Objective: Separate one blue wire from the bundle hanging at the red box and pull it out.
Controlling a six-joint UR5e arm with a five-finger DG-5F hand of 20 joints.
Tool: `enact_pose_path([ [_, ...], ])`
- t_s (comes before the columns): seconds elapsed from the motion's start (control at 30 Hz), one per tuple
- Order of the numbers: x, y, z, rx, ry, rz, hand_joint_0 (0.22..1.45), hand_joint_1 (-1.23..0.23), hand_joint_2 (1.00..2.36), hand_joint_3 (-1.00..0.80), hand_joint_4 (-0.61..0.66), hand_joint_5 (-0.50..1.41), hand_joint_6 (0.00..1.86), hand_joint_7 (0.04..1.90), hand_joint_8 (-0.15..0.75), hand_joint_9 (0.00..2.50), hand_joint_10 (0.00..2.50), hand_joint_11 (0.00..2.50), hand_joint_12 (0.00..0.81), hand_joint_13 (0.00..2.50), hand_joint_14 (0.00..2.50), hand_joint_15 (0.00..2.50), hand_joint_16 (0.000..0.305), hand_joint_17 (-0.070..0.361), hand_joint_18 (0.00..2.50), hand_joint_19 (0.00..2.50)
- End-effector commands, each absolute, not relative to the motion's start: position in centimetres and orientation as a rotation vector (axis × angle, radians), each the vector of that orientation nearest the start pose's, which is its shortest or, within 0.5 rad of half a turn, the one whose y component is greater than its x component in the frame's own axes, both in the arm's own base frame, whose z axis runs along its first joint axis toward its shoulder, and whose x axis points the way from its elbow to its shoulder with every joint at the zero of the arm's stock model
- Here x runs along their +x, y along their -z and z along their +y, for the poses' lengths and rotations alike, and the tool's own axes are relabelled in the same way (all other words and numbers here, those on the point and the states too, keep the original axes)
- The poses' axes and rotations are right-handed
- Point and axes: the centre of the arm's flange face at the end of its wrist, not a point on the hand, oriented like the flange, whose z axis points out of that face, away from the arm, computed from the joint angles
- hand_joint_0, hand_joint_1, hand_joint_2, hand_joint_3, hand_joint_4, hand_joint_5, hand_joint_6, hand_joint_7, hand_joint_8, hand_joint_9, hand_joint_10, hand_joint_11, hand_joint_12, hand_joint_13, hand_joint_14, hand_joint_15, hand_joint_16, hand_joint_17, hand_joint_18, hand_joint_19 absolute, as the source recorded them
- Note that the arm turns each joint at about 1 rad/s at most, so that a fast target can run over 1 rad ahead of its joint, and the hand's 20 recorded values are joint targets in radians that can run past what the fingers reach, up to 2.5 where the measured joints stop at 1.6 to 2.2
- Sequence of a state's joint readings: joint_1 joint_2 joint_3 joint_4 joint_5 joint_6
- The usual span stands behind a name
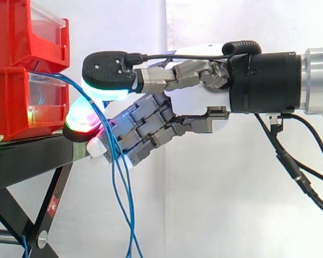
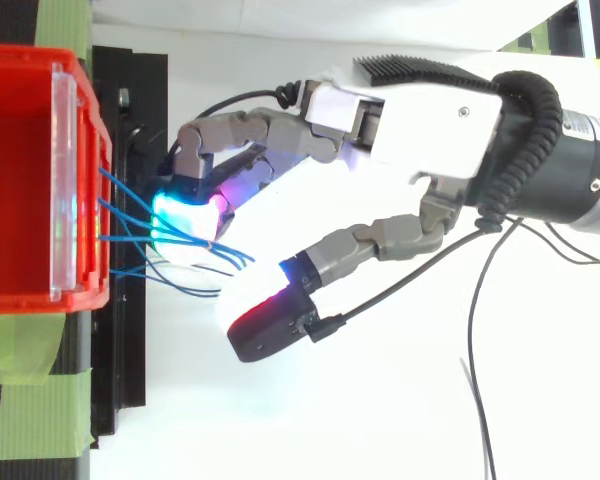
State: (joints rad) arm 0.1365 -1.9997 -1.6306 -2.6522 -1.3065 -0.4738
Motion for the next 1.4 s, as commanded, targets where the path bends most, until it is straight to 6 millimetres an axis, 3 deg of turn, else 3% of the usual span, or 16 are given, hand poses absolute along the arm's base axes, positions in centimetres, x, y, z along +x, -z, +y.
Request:
enact_pose_path([
  [0.0,63.52,-26.48,-7.38,0.979,-0.802,1.302,0.54,-0.71,1.00,-0.50,0.22,-0.09,0.50,1.26,0.358,0.83,0.01,0.45,0.443,0.73,0.01,0.35,0.053,0.119,0.73,0.43],
  [0.47,63.41,-26.40,-7.49,1.009,-0.789,1.288,0.55,-0.74,1.00,-0.50,0.22,-0.08,0.51,1.30,0.356,0.84,0.01,0.45,0.439,0.74,0.01,0.35,0.052,0.116,0.74,0.42],
  [0.8,63.34,-26.33,-7.43,1.014,-0.785,1.293,0.58,-0.73,1.00,-0.45,0.20,-0.10,0.64,1.12,0.357,0.87,0.01,0.46,0.437,0.77,0.01,0.36,0.050,0.113,0.76,0.44],
  [1.37,63.27,-26.41,-7.63,1.066,-0.814,1.256,0.58,-0.72,1.01,-0.44,0.22,-0.10,0.71,1.04,0.369,0.95,0.02,0.50,0.440,0.83,0.01,0.38,0.050,0.112,0.82,0.46],
])
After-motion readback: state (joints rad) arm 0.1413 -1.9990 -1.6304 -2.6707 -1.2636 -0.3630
